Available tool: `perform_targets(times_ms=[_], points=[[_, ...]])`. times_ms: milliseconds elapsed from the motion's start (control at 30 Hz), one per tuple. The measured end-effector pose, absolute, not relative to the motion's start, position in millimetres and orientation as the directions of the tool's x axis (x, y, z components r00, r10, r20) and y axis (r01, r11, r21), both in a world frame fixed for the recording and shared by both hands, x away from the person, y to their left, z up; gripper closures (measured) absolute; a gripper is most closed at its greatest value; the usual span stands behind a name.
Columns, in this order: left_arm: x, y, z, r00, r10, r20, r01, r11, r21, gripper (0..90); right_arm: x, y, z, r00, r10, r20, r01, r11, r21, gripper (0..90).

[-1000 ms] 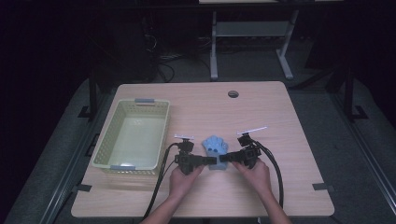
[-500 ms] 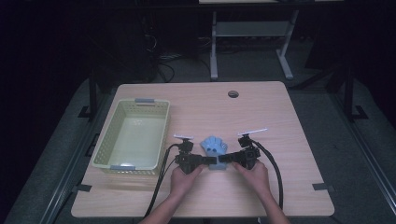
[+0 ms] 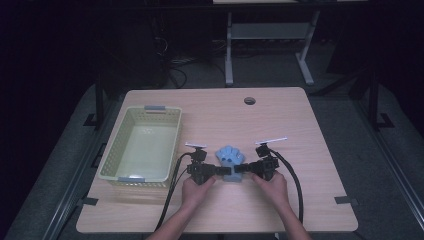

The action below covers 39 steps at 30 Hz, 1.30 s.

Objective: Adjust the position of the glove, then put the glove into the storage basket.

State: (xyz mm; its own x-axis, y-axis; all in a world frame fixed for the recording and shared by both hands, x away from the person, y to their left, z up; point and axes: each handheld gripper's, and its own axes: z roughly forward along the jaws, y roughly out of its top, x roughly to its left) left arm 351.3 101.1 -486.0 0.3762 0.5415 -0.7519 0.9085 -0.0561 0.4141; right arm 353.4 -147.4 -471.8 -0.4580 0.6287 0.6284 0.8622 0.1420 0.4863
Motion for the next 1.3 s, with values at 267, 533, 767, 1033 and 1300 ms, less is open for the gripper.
perform_targets(times_ms=[267, 533, 767, 1033, 1300], points=[[351, 100, -482, 0.393, 0.546, -0.740, 0.901, -0.069, 0.428, 70.2, 353, -149, -470, -0.463, 0.623, 0.631, 0.859, 0.140, 0.492, 77.3], [353, 100, -472, 0.423, 0.540, -0.728, 0.887, -0.081, 0.455, 70.3, 353, -150, -464, -0.461, 0.614, 0.641, 0.857, 0.121, 0.501, 77.3], [352, 98, -465, 0.437, 0.537, -0.722, 0.879, -0.086, 0.469, 70.2, 350, -153, -457, -0.464, 0.611, 0.641, 0.851, 0.108, 0.514, 77.3], [351, 96, -457, 0.454, 0.530, -0.716, 0.871, -0.094, 0.483, 70.1, 348, -156, -450, -0.470, 0.605, 0.643, 0.846, 0.100, 0.524, 77.2], [351, 99, -448, 0.466, 0.521, -0.715, 0.864, -0.091, 0.496, 69.9, 348, -153, -437, -0.495, 0.611, 0.618, 0.829, 0.119, 0.546, 77.2]])
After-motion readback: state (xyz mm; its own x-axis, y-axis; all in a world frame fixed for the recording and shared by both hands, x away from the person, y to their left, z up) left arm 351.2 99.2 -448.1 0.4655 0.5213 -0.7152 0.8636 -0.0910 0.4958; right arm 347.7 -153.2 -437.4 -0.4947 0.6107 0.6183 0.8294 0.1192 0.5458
